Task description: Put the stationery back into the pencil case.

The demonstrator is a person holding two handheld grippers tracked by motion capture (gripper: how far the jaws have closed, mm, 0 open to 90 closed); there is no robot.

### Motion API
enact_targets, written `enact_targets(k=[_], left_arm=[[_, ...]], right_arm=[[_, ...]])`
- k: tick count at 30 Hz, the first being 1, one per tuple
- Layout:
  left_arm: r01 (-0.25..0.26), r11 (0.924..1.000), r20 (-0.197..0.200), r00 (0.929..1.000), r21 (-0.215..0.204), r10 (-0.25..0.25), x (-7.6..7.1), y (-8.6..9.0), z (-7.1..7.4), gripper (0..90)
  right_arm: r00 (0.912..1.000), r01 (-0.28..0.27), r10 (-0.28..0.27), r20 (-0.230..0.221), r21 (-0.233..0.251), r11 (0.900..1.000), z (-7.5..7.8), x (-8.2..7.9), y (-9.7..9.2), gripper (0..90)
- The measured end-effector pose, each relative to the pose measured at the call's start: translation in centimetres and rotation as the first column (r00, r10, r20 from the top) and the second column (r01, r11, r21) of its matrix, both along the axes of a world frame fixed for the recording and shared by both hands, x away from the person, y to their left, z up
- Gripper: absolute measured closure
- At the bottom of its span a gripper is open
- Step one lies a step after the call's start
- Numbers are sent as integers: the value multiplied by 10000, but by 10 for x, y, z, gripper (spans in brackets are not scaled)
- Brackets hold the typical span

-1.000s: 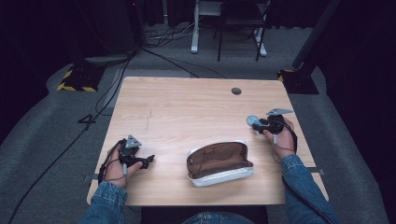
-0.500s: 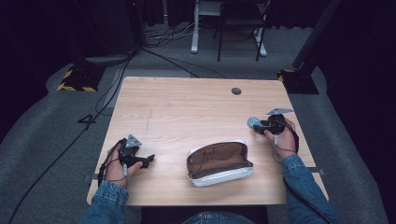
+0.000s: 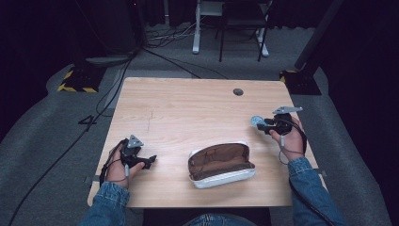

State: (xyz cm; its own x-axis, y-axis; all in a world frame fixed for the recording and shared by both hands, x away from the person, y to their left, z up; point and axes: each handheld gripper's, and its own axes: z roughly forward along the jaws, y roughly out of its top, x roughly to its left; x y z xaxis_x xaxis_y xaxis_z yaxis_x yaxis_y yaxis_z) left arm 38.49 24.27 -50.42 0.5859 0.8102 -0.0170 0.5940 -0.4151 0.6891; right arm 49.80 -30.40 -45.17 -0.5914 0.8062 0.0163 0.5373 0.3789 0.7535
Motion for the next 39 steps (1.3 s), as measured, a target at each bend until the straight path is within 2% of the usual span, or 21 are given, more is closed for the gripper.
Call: enact_targets(k=[12, 21, 30, 39], left_arm=[[-29, 10000, -17, 10000, -39, 29, 1, -1, 0, 135], [-28, 10000, -19, 10000, -38, 28, 1, -1, 0, 135], [-21, 10000, -15, 10000, -28, 21, 2, -1, 0, 135], [-26, 10000, -16, 10000, -16, 26, 2, -1, 0, 135]], right_arm=[[9998, -215, 214, 25, 160, 9996, 35, -20, 10, 503], [9976, -687, 688, -16, 182, 9975, 59, -37, 25, 503], [9905, -1373, 1372, 73, 95, 9905, 78, -54, 44, 503], [9818, -1897, 1896, 59, 121, 9818, 90, -67, 58, 503]])
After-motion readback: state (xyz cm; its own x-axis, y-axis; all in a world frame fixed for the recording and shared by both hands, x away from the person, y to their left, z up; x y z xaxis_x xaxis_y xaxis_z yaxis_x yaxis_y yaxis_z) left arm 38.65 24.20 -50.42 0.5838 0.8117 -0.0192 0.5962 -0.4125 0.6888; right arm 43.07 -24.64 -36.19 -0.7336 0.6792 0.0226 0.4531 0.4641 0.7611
